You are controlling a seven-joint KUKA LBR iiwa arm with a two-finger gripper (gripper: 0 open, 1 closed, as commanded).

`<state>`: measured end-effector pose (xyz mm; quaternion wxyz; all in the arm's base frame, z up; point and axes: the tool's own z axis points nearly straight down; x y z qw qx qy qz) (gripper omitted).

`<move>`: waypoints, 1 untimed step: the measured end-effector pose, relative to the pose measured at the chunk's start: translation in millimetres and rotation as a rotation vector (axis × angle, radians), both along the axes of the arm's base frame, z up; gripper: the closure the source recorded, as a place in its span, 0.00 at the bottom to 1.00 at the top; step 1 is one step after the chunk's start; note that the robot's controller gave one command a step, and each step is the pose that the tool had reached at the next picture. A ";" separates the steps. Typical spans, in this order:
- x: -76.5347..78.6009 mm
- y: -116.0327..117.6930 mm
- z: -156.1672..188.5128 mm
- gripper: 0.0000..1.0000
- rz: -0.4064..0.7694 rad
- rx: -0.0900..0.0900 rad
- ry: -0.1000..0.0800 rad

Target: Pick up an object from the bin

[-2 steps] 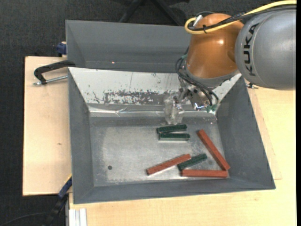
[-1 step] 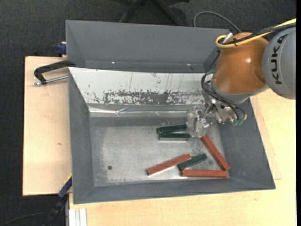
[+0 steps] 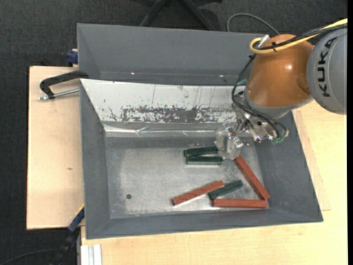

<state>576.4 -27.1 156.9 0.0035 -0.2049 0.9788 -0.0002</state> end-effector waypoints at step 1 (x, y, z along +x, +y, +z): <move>-19.0 -61.0 -18.8 1.00 0.080 -0.003 0.007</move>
Offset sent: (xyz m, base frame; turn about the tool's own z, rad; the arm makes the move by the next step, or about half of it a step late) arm -0.0192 -0.0584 -0.0191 -0.0849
